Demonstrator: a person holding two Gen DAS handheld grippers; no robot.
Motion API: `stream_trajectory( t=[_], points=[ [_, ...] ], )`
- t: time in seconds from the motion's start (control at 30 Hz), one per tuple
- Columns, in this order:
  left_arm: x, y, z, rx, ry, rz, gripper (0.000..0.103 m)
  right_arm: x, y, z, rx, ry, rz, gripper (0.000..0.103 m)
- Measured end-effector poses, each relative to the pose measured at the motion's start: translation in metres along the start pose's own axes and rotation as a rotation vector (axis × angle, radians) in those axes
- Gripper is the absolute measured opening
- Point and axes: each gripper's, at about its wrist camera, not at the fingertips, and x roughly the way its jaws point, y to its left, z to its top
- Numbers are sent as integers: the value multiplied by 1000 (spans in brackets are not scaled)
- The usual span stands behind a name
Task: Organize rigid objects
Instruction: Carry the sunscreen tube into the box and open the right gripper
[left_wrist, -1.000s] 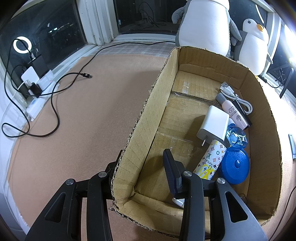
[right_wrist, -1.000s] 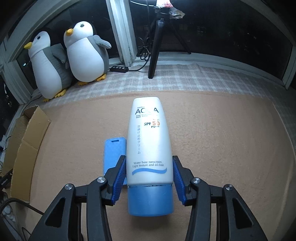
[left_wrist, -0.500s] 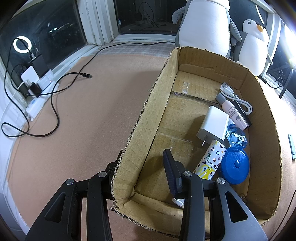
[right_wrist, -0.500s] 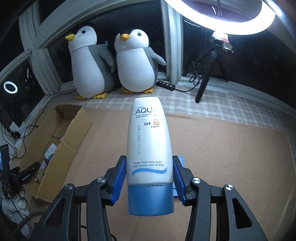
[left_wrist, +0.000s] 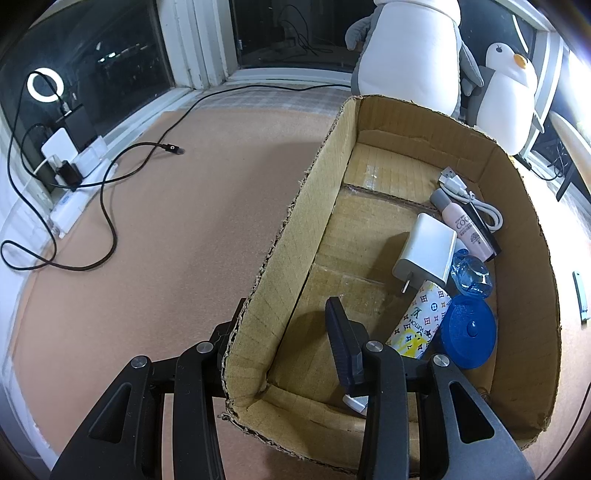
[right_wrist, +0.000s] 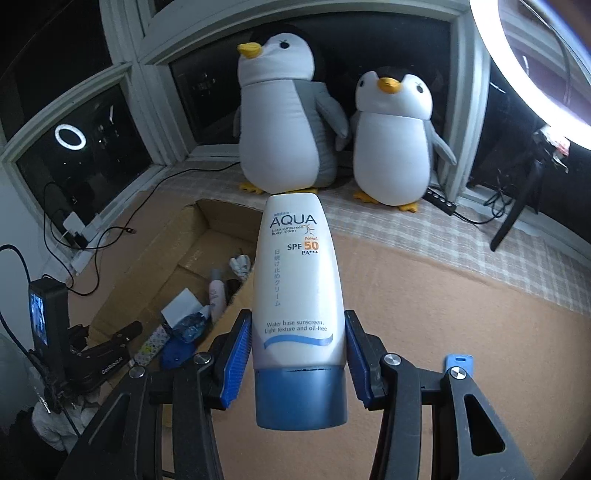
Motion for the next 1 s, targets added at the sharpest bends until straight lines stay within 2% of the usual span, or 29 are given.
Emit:
stream_trajectory(
  t=[0.43, 1.0],
  points=[
    [1, 3, 0, -12, -6, -22, 37, 44, 69, 26, -19, 60, 108, 44],
    [1, 2, 0, -14, -10, -27, 37, 97, 99, 33, -6, 161, 126, 44]
  ],
)
